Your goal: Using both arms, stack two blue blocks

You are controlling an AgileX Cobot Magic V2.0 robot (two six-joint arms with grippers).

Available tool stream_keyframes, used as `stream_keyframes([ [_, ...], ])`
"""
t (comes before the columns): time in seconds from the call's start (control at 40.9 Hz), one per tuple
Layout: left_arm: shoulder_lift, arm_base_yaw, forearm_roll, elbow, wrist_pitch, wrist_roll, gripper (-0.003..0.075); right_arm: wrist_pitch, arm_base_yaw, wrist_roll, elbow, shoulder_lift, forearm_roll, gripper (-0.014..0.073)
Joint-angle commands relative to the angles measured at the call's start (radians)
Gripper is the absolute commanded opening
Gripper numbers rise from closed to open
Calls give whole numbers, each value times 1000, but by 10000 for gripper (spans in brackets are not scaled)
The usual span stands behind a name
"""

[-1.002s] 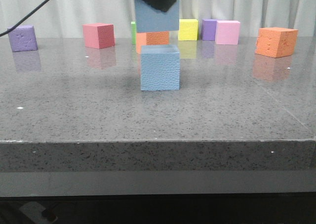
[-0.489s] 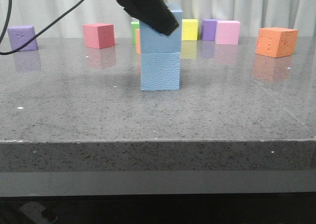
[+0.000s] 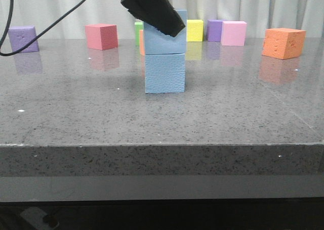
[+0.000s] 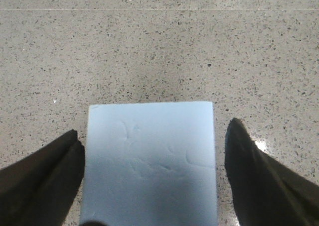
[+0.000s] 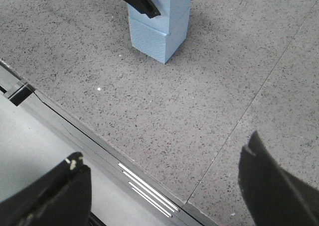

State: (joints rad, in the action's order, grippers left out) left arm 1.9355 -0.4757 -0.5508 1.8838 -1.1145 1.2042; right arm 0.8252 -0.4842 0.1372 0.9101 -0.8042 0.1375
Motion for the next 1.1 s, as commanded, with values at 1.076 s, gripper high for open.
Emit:
stream_keyframes([
  [1.076,-934,-9,551,-580,-34,-1304,566,-82,6,10,25,8,12,608],
])
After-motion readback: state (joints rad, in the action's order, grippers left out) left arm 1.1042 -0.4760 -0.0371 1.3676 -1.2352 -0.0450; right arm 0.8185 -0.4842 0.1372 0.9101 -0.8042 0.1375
